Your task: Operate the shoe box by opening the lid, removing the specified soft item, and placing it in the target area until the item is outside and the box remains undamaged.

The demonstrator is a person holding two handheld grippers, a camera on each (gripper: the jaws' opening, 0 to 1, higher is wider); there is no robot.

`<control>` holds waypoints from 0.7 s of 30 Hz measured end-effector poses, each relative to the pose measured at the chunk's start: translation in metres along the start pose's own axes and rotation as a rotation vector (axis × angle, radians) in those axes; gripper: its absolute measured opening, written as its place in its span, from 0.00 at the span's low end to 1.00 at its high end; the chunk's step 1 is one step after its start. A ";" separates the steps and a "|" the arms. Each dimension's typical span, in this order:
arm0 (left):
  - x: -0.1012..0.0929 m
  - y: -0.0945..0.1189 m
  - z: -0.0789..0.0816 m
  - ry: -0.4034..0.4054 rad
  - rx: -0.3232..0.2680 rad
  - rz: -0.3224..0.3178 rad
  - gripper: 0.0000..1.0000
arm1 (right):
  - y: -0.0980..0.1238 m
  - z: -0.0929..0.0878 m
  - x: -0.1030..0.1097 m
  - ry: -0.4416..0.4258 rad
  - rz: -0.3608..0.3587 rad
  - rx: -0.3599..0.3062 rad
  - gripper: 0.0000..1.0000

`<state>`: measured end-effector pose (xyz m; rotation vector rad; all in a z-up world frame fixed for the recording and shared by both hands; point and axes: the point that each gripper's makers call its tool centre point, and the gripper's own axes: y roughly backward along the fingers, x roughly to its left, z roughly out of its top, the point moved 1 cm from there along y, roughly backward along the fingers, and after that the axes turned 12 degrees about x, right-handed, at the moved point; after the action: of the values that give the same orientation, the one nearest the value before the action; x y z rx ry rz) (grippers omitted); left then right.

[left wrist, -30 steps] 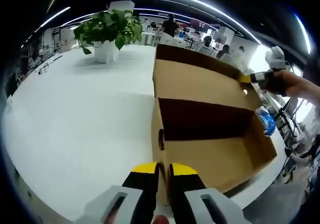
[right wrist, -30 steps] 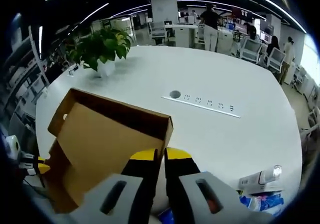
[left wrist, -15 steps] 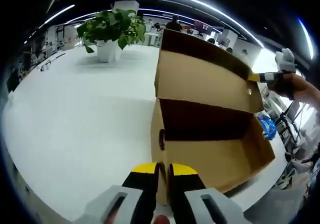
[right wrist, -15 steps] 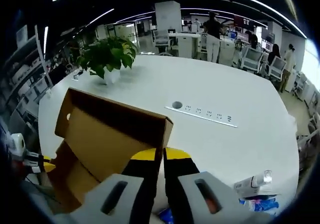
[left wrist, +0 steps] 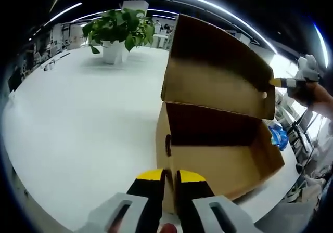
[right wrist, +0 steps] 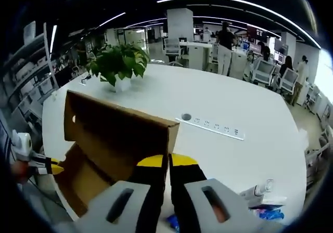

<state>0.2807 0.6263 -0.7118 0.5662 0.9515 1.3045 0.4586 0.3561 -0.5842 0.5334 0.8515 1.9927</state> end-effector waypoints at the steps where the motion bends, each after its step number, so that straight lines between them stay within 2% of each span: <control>1: -0.001 0.000 0.000 0.000 0.000 -0.002 0.09 | 0.002 0.000 0.001 0.009 -0.001 -0.003 0.01; 21: -0.002 -0.002 0.002 0.023 -0.016 -0.016 0.09 | 0.030 -0.026 0.017 0.082 0.007 -0.034 0.01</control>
<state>0.2839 0.6239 -0.7121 0.5316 0.9620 1.3055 0.4158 0.3499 -0.5789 0.4389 0.8651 2.0431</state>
